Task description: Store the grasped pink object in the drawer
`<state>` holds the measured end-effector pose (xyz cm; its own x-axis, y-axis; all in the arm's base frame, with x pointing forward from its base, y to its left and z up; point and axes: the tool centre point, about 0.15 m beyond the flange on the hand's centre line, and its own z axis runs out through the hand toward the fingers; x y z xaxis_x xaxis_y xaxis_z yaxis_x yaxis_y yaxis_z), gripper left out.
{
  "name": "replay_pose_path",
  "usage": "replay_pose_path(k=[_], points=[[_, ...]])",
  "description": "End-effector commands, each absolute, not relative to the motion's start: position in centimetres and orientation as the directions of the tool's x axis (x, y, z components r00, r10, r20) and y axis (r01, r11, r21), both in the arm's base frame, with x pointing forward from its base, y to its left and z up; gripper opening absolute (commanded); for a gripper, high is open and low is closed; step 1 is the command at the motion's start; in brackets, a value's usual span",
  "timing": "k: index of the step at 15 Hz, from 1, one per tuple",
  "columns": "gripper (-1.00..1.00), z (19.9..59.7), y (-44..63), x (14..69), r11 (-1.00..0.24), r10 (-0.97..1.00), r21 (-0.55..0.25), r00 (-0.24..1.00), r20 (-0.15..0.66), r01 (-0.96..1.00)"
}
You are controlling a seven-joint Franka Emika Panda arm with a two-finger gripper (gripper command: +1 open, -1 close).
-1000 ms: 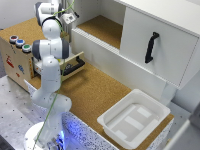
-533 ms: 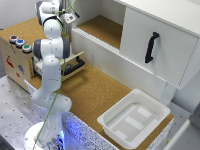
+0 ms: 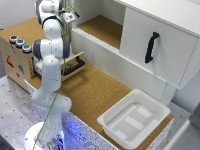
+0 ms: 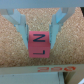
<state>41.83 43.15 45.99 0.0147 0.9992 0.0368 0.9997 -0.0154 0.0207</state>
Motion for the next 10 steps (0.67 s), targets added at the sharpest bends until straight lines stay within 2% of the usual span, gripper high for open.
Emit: replay_pose_path(k=[1,5,8,10], points=[[-1.00,47.1,38.3,39.5,-0.085,0.996,0.073,0.082,0.039,0.994],[-1.00,46.0,35.3,37.5,-0.122,0.991,0.056,0.119,0.054,0.991],[-1.00,43.2,32.8,36.6,-0.159,0.986,0.011,0.158,0.050,0.987],[-1.00,41.8,31.5,36.3,-0.183,0.982,0.010,0.182,0.052,0.983]])
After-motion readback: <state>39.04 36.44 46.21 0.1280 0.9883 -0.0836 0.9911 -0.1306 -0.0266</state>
